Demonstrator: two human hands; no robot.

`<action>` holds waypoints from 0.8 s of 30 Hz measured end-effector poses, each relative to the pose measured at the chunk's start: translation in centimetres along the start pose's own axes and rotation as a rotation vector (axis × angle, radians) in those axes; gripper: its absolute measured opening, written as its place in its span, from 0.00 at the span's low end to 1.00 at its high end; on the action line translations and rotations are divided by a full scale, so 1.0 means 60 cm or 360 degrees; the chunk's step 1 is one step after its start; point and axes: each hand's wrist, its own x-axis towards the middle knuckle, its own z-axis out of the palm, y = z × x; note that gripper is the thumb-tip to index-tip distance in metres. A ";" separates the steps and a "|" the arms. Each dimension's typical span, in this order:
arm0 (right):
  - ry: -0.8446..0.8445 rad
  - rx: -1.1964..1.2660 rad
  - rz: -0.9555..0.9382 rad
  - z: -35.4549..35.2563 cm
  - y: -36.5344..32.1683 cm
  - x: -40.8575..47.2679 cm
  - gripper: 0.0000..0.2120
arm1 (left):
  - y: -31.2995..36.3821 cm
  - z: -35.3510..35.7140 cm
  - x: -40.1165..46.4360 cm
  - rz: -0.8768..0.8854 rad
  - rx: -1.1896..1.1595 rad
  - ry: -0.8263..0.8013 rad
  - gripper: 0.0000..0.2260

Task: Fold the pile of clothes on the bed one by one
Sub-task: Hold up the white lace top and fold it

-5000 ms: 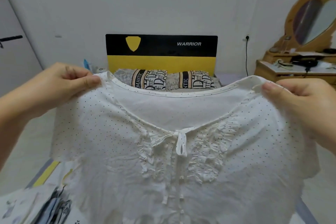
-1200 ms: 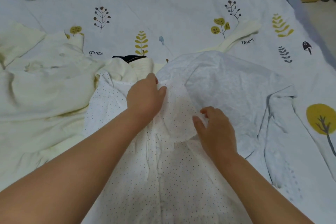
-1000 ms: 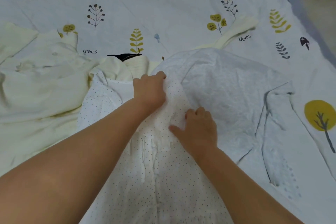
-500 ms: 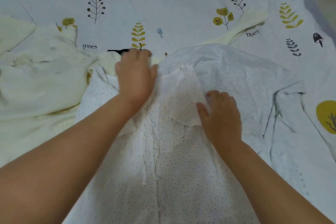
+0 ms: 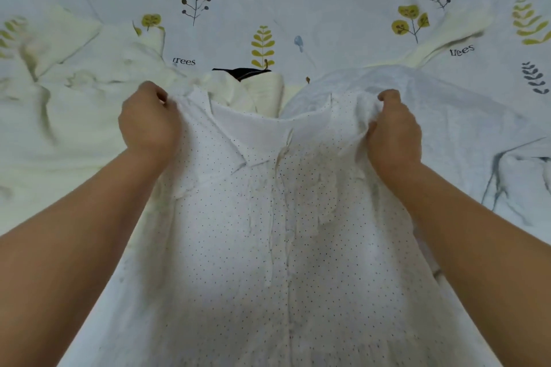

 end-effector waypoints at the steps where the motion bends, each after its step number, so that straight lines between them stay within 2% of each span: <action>1: 0.0026 -0.0096 -0.0013 0.003 -0.004 -0.005 0.21 | -0.002 0.000 -0.005 0.0017 -0.0019 0.0037 0.12; 2: 0.0073 -0.0215 -0.0060 0.007 -0.008 -0.014 0.23 | -0.004 -0.001 -0.015 0.0108 -0.0013 0.0080 0.14; 4: 0.0135 -0.0393 -0.0220 0.019 -0.014 -0.045 0.26 | -0.012 0.004 -0.049 0.0510 0.0064 0.0093 0.19; 6: -0.0104 -0.0602 -0.0311 0.031 -0.010 -0.075 0.29 | -0.029 0.015 -0.083 0.0945 0.0364 -0.0113 0.23; 7: -0.0317 -0.0712 -0.0314 0.037 -0.002 -0.085 0.30 | -0.038 0.020 -0.092 0.1030 0.0548 -0.0310 0.24; 9: -0.0676 -0.0847 -0.0320 0.047 0.020 -0.089 0.31 | -0.055 0.033 -0.092 0.0935 0.0791 -0.0681 0.27; 11: -0.0815 -0.0829 -0.0334 0.042 0.026 -0.081 0.31 | -0.058 0.040 -0.082 0.0846 0.0856 -0.0800 0.28; 15: -0.0666 -0.0612 -0.0380 0.008 0.007 -0.098 0.30 | -0.042 0.009 -0.099 0.0823 0.0644 -0.0615 0.27; 21: -0.0548 -0.0402 -0.0460 -0.054 -0.003 -0.212 0.24 | -0.065 -0.071 -0.197 0.0811 0.0256 -0.0429 0.21; 24: -0.0551 -0.0372 -0.0333 -0.079 0.013 -0.284 0.21 | -0.104 -0.099 -0.251 0.0593 0.0278 -0.0430 0.22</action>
